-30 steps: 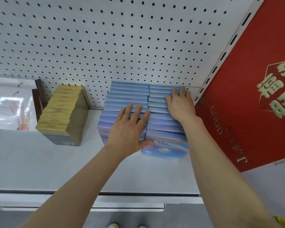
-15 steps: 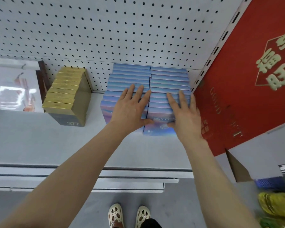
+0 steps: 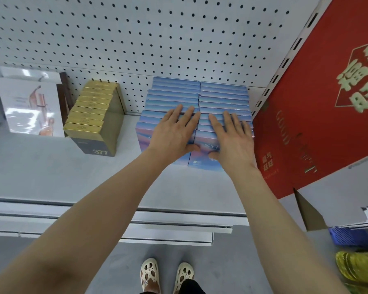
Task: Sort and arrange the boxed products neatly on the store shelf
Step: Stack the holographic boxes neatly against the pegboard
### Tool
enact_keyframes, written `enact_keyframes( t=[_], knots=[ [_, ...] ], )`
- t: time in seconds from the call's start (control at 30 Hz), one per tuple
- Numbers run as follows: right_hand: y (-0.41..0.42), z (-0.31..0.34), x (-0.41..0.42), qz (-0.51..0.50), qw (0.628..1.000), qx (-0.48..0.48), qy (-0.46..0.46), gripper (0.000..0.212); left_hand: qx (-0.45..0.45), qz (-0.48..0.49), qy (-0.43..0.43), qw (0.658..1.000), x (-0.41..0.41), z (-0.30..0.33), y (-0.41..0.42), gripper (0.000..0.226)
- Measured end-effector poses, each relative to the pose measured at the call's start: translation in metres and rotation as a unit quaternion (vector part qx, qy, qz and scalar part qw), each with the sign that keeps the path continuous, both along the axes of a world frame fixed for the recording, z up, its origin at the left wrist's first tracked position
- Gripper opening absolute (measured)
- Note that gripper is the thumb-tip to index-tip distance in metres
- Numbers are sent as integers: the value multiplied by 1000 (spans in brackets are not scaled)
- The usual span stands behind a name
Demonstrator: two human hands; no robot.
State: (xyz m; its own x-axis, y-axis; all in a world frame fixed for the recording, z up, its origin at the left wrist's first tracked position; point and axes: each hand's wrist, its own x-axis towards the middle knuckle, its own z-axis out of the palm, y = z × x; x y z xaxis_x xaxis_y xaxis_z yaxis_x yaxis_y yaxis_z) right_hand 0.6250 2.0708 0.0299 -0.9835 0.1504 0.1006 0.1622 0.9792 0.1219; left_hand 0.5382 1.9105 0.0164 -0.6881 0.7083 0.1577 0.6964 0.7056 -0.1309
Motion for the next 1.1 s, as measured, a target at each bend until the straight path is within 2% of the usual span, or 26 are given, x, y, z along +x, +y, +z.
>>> enact_keyframes(
  t=[0.23, 0.33, 0.43, 0.6, 0.7, 0.83, 0.97, 1.03, 1.1],
  knots=[
    [-4, 2, 11, -2, 1000, -6, 0, 108, -2, -35, -1, 999, 0, 10, -9, 113],
    [-4, -1, 14, -7, 1000, 5, 4, 109, -14, -10, 16, 1000, 1, 8, -19, 118],
    [1, -5, 12, -16, 1000, 2, 10, 106, -17, 27, 6, 999, -2, 4, -25, 113],
    [10, -7, 3, -2, 1000, -22, 10, 101, 35, 10, -8, 999, -4, 1, -16, 97],
    [10, -10, 1, -8, 999, -27, 19, 99, 27, 6, -7, 1000, -8, 1, -13, 100],
    [7, -9, 4, -12, 999, -34, 21, 102, 9, 15, -14, 1000, -4, 2, -14, 114],
    [5, 0, 8, -1, 997, -82, -8, 110, 34, 29, -14, 999, 6, 3, -8, 104],
    [9, 7, 8, -5, 988, -156, 10, 98, 28, 32, -8, 999, 6, 2, -5, 99],
    [21, 15, 1, -33, 969, -225, 99, 73, 21, 33, -8, 999, 4, 1, -6, 99]
  ],
)
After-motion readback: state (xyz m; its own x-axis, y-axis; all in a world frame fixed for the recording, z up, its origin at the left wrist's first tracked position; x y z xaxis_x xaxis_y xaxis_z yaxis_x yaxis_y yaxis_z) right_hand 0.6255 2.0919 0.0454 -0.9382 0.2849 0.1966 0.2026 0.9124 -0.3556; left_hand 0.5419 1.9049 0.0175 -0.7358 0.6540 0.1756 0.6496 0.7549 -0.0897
